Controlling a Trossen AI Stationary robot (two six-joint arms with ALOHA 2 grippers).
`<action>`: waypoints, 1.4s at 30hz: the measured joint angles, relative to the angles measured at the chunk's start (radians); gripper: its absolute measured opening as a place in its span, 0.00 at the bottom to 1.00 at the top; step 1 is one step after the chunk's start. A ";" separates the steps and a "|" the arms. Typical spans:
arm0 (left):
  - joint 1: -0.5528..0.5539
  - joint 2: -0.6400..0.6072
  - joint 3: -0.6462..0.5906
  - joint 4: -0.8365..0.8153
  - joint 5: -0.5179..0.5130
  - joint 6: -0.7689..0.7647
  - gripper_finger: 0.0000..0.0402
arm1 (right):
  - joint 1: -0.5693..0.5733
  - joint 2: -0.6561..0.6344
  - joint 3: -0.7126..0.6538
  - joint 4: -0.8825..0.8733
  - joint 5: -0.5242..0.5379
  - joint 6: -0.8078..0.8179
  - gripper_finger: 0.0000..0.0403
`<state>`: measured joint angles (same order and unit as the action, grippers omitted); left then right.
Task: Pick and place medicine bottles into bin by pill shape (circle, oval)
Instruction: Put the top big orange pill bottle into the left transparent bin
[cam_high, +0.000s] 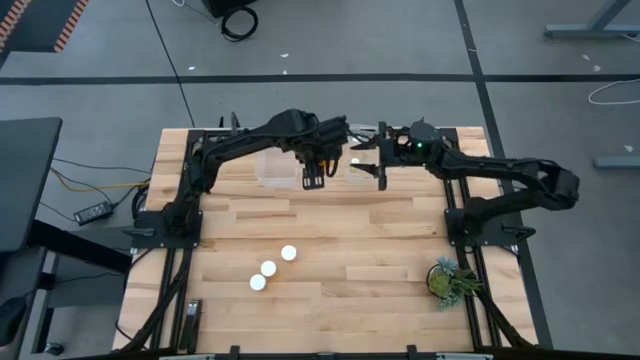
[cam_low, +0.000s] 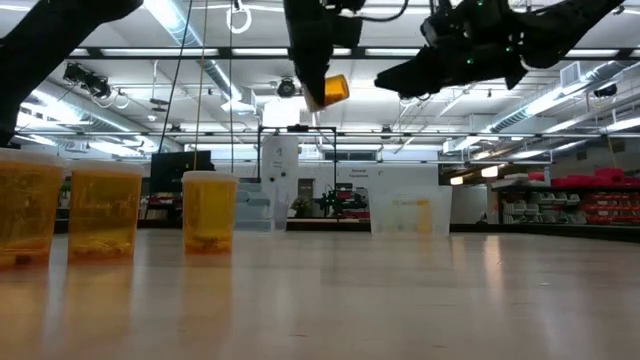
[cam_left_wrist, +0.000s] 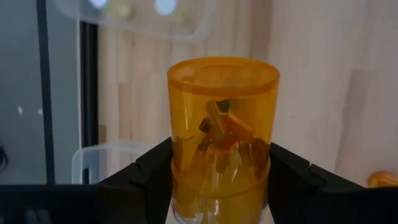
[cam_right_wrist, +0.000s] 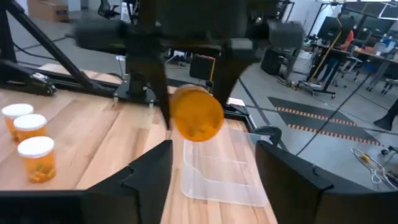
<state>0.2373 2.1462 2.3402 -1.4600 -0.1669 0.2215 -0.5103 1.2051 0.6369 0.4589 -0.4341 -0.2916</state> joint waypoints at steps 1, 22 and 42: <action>-0.011 -0.001 0.000 -0.001 -0.001 0.006 0.52 | 0.008 0.021 0.002 0.026 0.008 0.000 0.61; -0.082 -0.007 -0.001 0.045 -0.132 0.063 0.53 | 0.090 0.078 0.059 -0.072 0.091 -0.027 0.84; -0.077 -0.009 -0.001 0.132 -0.144 0.076 0.53 | 0.153 0.078 0.059 0.031 0.157 -0.075 0.84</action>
<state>0.1608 2.1376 2.3394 -1.3280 -0.3111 0.2974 -0.3576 1.2827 0.6956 0.4896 -0.2773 -0.3664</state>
